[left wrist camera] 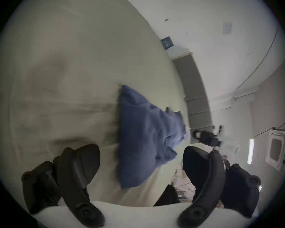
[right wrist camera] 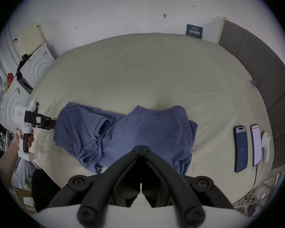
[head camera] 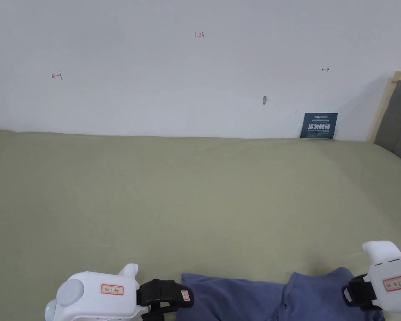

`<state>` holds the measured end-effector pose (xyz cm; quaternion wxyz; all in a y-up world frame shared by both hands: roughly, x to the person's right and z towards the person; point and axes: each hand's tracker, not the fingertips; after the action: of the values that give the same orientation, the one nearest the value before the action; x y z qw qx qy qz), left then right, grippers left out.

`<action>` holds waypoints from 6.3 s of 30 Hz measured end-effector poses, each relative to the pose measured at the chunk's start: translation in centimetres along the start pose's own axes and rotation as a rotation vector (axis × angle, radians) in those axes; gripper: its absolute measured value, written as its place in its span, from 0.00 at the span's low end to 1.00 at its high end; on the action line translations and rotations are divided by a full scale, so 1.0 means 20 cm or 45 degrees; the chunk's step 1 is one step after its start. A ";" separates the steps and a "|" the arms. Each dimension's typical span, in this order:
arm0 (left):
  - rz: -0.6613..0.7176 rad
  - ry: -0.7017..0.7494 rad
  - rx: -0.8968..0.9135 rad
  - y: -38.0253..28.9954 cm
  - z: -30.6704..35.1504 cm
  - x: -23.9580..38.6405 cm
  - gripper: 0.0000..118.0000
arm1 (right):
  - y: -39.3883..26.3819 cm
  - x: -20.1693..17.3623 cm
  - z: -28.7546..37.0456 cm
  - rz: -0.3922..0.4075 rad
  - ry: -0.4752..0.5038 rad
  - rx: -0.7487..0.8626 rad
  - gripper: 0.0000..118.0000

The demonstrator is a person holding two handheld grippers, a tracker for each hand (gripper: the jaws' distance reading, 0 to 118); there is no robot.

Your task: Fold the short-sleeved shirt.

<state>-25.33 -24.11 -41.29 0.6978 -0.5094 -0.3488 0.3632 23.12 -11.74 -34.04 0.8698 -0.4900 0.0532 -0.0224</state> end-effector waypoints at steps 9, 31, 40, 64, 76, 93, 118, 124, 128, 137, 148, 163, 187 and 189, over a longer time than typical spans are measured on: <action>0.232 -0.171 0.002 0.01 -0.24 -0.09 0.08 | -0.01 0.05 0.03 -0.004 -0.028 -0.002 0.00; 0.192 0.286 0.447 -0.09 0.65 0.14 0.08 | 0.02 -0.21 -0.07 0.054 0.056 -0.031 0.00; -0.168 0.202 0.204 0.00 0.17 0.66 0.08 | 0.01 -0.17 -0.05 0.038 0.055 -0.033 0.00; -0.034 -0.046 0.015 -0.07 -0.60 0.54 0.02 | -0.05 0.00 -0.04 -0.056 0.032 -0.018 0.00; 0.012 0.024 -0.106 -0.20 -0.89 0.43 0.00 | -0.07 -0.01 -0.03 -0.032 -0.002 -0.038 0.00; 0.105 0.175 0.342 -0.03 0.27 0.01 0.00 | 0.09 -0.57 -0.51 0.057 0.225 -0.108 0.00; 0.142 -0.022 0.042 -0.10 -0.35 -0.02 0.30 | 0.01 -0.49 -0.58 -0.044 0.262 -0.095 0.00; 0.106 -0.068 0.039 -0.10 -0.32 -0.04 0.29 | 0.00 -0.50 -0.58 -0.035 0.263 -0.080 0.00; 0.110 -0.068 0.005 -0.07 -0.32 -0.03 0.29 | 0.00 -0.52 -0.56 -0.042 0.239 -0.073 0.00; 0.028 0.006 -0.025 0.03 -0.16 -0.01 0.29 | 0.05 -0.77 -0.47 0.012 0.162 -0.002 0.00; -0.033 0.233 0.079 0.30 0.63 -0.26 0.29 | 0.07 -1.52 -0.25 0.144 -0.061 0.840 0.00; -0.017 0.629 0.246 0.46 1.95 -0.73 0.29 | 0.09 -2.70 -0.40 0.166 0.209 0.977 0.00; 0.029 1.053 0.661 0.34 2.65 -0.81 0.00 | 0.03 -3.02 -0.57 0.313 0.358 0.838 0.00; -0.072 1.140 0.694 0.35 2.55 -0.72 0.00 | 0.04 -2.95 -0.55 0.296 0.341 0.829 0.00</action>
<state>-77.24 -11.63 -37.63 0.8952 -0.4053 0.0771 0.1686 -36.69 -15.38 -36.24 0.9622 -0.1711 0.2118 -0.0031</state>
